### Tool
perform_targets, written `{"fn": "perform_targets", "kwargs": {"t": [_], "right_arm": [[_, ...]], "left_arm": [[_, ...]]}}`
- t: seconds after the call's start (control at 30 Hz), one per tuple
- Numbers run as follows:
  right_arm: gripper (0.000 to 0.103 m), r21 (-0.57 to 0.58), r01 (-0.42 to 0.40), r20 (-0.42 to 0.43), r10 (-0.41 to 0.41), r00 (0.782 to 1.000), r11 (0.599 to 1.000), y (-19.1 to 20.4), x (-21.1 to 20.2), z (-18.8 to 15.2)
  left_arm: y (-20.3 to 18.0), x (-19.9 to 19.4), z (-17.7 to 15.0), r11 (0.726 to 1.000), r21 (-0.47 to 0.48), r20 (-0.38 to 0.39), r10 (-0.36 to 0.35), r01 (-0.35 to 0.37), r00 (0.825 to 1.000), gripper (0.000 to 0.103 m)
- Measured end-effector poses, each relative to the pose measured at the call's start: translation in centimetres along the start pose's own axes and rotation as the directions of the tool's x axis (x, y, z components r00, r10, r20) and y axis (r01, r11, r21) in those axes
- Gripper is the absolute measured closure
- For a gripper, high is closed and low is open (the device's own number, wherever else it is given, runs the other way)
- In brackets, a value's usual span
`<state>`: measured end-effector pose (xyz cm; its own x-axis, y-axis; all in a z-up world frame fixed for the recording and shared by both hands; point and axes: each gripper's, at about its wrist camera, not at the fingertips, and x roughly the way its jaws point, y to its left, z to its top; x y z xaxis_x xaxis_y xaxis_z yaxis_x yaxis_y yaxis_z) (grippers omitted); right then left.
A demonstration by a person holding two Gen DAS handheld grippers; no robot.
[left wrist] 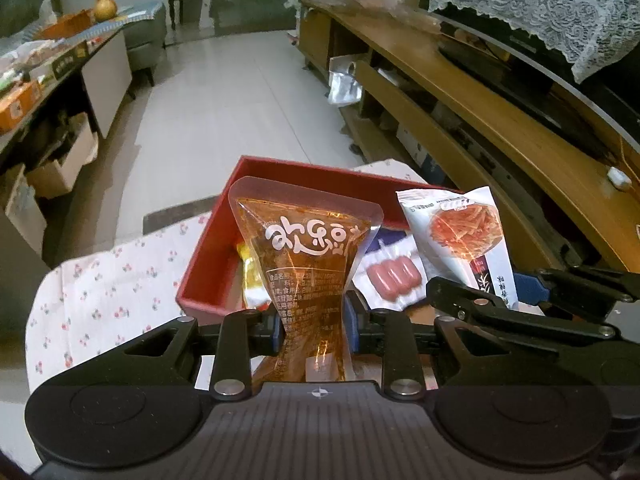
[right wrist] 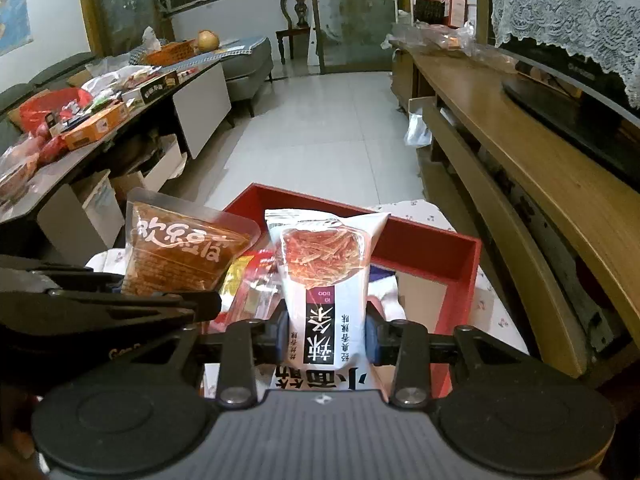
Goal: Organize snacks
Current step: 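Carry both held bags over the red box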
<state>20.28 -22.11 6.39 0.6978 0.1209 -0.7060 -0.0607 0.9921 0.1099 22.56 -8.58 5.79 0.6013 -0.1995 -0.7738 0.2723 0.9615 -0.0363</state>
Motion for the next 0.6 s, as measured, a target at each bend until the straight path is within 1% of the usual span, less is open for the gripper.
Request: {"fn": "perform_targets", "kwargs": {"t": [0.3, 0.6], "right_arm": [[0.051, 0.004, 0.023, 0.001, -0.023, 1.0, 1.0, -0.9, 2.4, 1.4], [0.051, 0.007, 0.044, -0.02, -0.044, 0.999, 0.999, -1.8, 5.1, 1.8]], "left_arm": [[-0.3, 2.2, 1.7, 1.0, 0.005, 0.005, 0.015, -0.015, 1.0, 0.069], [-0.3, 4.7, 2.4, 1.0, 0.008, -0.007, 0.029, -0.029, 1.0, 0.069]]}}
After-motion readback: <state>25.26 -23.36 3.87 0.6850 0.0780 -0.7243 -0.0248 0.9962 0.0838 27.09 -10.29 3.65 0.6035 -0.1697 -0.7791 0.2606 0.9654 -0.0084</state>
